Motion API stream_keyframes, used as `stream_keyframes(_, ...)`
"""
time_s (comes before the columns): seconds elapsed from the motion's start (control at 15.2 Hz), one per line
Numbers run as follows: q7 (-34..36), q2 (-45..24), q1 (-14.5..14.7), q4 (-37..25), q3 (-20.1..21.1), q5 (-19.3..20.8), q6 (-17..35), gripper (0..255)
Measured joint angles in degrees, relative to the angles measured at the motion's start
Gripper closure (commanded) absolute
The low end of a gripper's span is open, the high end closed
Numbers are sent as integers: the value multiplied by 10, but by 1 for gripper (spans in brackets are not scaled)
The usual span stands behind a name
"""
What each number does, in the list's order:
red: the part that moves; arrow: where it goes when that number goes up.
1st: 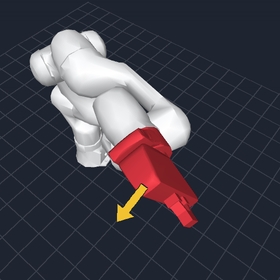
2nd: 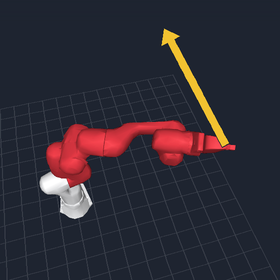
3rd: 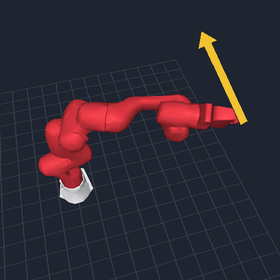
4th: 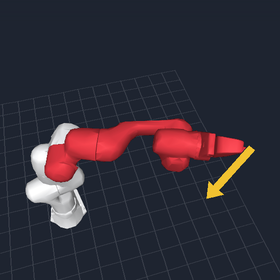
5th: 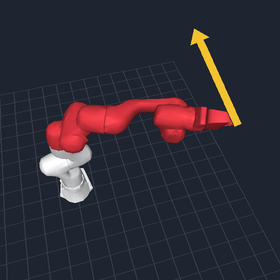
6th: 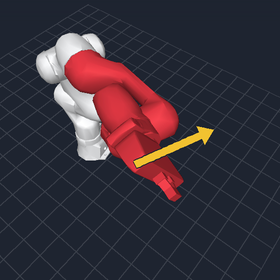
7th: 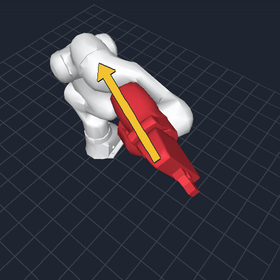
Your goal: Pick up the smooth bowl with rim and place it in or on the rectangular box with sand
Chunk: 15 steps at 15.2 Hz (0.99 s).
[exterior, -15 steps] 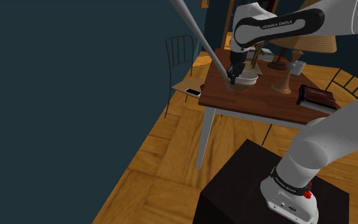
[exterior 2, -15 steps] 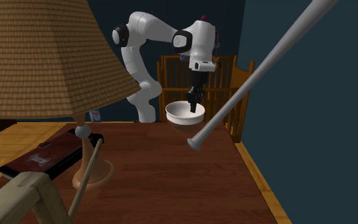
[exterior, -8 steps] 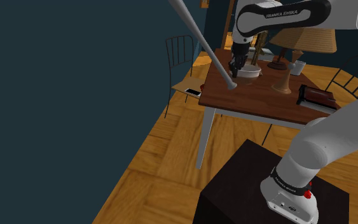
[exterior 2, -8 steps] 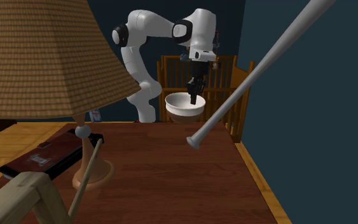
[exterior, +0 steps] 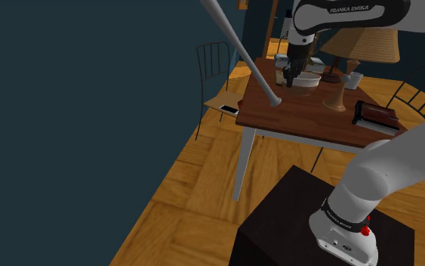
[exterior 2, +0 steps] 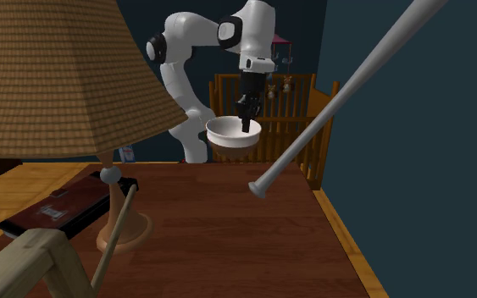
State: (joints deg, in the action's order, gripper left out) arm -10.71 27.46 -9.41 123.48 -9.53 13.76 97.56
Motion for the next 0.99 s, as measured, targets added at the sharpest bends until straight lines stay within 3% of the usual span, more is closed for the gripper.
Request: stream_keyframes(0.99,-188,98,-75,37,-143,88,-12,255)
